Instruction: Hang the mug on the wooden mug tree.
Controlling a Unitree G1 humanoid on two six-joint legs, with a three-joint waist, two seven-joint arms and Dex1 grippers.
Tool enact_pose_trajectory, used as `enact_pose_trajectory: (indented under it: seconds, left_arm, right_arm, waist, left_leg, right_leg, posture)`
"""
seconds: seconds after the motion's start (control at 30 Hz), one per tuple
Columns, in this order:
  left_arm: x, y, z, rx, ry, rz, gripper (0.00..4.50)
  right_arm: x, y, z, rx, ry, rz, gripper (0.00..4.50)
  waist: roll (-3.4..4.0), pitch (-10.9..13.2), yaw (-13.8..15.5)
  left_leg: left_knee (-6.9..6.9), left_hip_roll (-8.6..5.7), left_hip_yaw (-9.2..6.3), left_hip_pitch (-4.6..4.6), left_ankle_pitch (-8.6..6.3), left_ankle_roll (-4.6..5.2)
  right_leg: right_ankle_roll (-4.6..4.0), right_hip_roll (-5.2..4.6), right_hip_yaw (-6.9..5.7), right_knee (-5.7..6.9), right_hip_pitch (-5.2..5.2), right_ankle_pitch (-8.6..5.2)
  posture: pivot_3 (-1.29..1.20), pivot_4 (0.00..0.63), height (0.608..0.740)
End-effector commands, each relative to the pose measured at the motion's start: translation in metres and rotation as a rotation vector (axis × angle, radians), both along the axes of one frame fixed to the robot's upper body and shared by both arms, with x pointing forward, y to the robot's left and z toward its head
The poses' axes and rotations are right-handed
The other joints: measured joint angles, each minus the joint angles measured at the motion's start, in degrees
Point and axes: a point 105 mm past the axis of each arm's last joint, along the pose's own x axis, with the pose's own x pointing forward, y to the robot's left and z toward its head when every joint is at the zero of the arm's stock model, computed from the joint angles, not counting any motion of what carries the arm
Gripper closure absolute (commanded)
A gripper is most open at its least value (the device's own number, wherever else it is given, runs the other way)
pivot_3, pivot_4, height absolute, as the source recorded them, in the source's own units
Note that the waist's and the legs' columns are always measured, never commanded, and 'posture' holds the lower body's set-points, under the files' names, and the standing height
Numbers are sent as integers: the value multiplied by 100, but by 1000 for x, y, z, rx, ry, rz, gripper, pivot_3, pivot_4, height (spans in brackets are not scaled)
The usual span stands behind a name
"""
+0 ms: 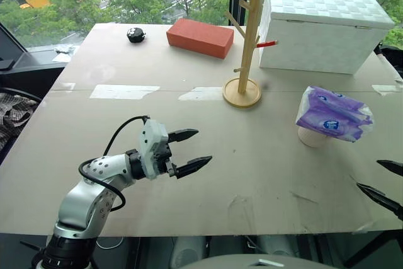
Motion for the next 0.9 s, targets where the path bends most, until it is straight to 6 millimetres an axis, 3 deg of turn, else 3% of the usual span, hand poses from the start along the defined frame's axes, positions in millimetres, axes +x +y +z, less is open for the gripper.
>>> enact_pose_trajectory:
  seconds: [0.03, 0.17, 0.27, 0.33, 0.5, 0.67, 0.9]
  left_arm:
    - [-1, 3, 5, -10, -11, -22, 0]
    - [2, 3, 17, -87, -18, -81, 0]
    - [2, -1, 27, -123, -36, -150, 0]
    - [1, -4, 30, -122, -45, -185, 0]
    - [1, -6, 28, -114, -54, -234, 0]
    - [3, -11, 36, -134, -74, -279, 0]
    - [-3, -17, 48, -202, -99, -317, 0]
  right_arm:
    - [5, -9, 21, -79, -113, -26, 60]
    - [27, -3, 53, -206, -338, -92, 60]
    - [29, 13, 57, -188, -289, -20, 60]
    - [28, 14, 64, -222, -290, -4, 60]
    - [28, 23, 93, -348, -366, 46, 60]
    - [31, 47, 109, -484, -416, 159, 60]
    - [47, 62, 99, -559, -430, 250, 60]
  waist:
    - [0, 0, 0]
    - [2, 0, -6]
    - [6, -2, -2]
    - [5, -2, 11]
    - [5, -1, 9]
    - [3, -1, -3]
    - [0, 0, -4]
  left_leg:
    - [0, 0, 0, 0, 0, 0]
    - [0, -2, 1, 0, 0, 0]
    - [7, -4, -1, 0, 0, 0]
    - [6, -3, -4, -2, 0, 0]
    - [7, -10, -2, -7, 0, 0]
    - [10, -9, -5, -2, 0, 0]
    - [27, -8, -9, -10, 0, 0]
  right_leg:
    - [0, 0, 0, 0, 0, 0]
    - [0, 2, 0, 0, 0, 0]
    - [0, 4, -1, 6, 0, 1]
    - [0, 5, -2, 5, 0, 0]
    - [1, 5, 0, 1, 0, -1]
    - [2, 8, -1, 5, 1, 0]
    - [2, 8, -1, 6, 5, 0]
  posture:
    - [0, 150, 740]
    - [0, 150, 740]
    - [0, 150, 740]
    - [0, 150, 740]
    - [0, 150, 740]
    - [0, 150, 740]
    - [0, 150, 740]
